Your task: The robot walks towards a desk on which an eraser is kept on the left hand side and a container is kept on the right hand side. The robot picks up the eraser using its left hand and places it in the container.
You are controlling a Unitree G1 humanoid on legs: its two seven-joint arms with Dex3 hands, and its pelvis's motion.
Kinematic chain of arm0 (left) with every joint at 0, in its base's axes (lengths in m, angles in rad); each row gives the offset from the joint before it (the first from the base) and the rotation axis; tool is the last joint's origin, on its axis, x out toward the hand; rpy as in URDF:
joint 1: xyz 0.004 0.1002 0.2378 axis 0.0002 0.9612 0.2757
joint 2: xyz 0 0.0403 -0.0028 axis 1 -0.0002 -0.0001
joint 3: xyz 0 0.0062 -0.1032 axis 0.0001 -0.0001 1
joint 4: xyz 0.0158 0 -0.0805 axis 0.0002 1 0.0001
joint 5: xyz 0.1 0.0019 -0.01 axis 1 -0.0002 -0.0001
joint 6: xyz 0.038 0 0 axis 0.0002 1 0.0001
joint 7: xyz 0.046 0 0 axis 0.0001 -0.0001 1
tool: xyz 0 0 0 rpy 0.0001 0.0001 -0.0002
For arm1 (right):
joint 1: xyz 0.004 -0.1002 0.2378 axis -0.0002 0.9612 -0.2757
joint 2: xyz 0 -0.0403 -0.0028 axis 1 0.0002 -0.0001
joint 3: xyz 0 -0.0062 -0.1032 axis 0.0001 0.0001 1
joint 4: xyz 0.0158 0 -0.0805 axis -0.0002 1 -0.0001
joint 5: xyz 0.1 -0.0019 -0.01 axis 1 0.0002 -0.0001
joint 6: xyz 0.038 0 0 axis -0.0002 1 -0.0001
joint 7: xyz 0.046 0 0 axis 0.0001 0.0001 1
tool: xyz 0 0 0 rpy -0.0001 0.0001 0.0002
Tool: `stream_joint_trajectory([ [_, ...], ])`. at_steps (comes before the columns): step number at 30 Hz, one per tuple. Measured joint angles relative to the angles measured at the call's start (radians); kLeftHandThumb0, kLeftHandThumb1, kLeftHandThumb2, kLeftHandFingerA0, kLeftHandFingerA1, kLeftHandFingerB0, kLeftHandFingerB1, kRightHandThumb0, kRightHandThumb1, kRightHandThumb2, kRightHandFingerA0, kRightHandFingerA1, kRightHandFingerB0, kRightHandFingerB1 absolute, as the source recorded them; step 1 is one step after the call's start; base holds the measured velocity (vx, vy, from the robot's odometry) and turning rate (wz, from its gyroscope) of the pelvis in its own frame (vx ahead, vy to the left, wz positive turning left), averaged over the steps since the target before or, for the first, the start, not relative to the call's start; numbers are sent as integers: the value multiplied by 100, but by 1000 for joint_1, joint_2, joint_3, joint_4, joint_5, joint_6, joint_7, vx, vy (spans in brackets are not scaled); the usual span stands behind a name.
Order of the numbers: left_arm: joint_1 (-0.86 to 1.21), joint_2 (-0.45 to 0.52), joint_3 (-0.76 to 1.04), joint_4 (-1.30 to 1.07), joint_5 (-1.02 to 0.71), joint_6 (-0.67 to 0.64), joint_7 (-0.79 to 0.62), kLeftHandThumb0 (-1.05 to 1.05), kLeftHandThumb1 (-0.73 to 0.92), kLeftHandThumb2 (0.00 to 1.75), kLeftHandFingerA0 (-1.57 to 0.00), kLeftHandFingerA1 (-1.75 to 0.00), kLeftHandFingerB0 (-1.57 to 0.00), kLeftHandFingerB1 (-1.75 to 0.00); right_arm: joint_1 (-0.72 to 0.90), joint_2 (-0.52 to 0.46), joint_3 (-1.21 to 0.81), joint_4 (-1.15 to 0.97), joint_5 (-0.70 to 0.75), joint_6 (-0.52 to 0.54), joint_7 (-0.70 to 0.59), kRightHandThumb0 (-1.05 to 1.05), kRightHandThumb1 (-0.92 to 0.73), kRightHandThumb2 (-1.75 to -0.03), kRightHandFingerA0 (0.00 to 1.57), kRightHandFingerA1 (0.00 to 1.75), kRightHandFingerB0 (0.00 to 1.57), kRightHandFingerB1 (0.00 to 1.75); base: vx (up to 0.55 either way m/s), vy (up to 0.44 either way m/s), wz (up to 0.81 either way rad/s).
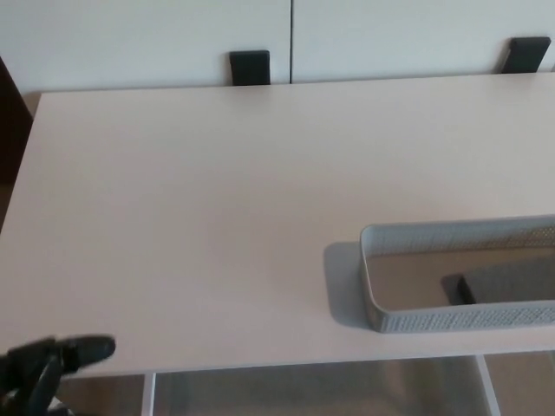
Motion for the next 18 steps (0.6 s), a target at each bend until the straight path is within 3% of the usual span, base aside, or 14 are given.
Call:
stream_joint_trajectory([
  [1, 11, 5, 2, 11, -10, 0, -12, -74, 79, 65, -92, -50, -50, -38, 4, 0, -1, 4, 0, 0, 0, -41, -68, -60, 50, 42, 41, 37, 0, 0, 0],
  [2, 26, 14, 4, 28, -24, 0, -31, -80, 70, 62, -96, -50, -56, -37, 9, 0, -2, 7, 0, -1, 0, -40, -68, -60, 50, 41, 40, 37, 0, 0, 0],
  [3, 35, 24, 3, 46, -32, -1, -44, -78, 61, 102, -88, -67, -34, -46, 11, 0, -2, 9, 0, -1, 0, -39, -69, -60, 46, 40, 38, 36, 0, 0, 0],
  [4, 43, 34, 2, 66, -35, -1, -59, -81, 77, 64, -72, -48, -42, -34, 14, 0, -4, 9, 1, -1, 0, -41, -67, -60, 46, 41, 37, 36, 0, 0, 0],
  [5, 48, 38, 2, 80, -37, -3, -68, -82, 76, 63, -59, -45, -37, -33, 15, 0, -5, 9, 1, -1, 0, -42, -69, -60, 46, 40, 36, 35, 0, 0, 0],
  [6, 59, 45, 1, 108, -39, -11, -88, -82, 62, 64, -45, -47, -39, -36, 20, 0, -7, 9, 2, -1, 0, -43, -69, -60, 46, 39, 34, 34, 0, 0, 0],
  [7, 70, 53, -3, 133, -39, -20, -102, -87, 58, 95, -34, -53, -35, -46, 24, 0, -9, 9, 2, -2, 0, -43, -69, -60, 46, 41, 33, 35, 0, 0, 0],
  [8, 82, 59, -12, 157, -38, -33, -112, -87, 58, 95, -34, -53, -35, -46, 30, 0, -12, 10, 3, -4, 0, -43, -69, -60, 46, 41, 33, 35, 0, 0, 0],
  [9, 90, 59, -18, 168, -37, -39, -112, -81, 67, 61, -35, -47, -40, -35, 33, 0, -14, 11, 4, -6, 0, -45, -70, -61, 43, 41, 32, 35, 0, 0, 0],
  [10, 111, 57, -36, 194, -32, -53, -112, -83, 74, 63, -29, -45, -31, -33, 45, 1, -19, 15, 5, -11, -1, -46, -70, -60, 44, 40, 31, 34, 0, 0, 0],
  [11, 125, 56, -51, 215, -26, -66, -110, -84, 59, 101, -22, -56, -21, -47, 57, 1, -23, 18, 5, -13, -1, -47, -71, -61, 42, 42, 31, 34, 0, 0, 0],
  [12, 136, 55, -66, 233, -21, -76, -107, -85, 76, 63, -25, -50, -28, -36, 68, 1, -26, 19, 5, -13, -1, -48, -71, -60, 43, 43, 30, 34, 0, 0, 0],
  [17, 165, 47, -140, 319, 11, -133, -83, -87, 76, 63, -23, -51, -29, -38, 108, 5, -42, 26, 10, -21, -1, -48, -70, -60, 45, 43, 28, 33, 0, 0, 0],
  [18, 169, 44, -154, 335, 16, -145, -77, -83, 58, 102, -19, -57, -24, -50, 113, 6, -45, 28, 11, -22, -1, -49, -70, -60, 46, 42, 29, 33, 0, 0, 0],
])
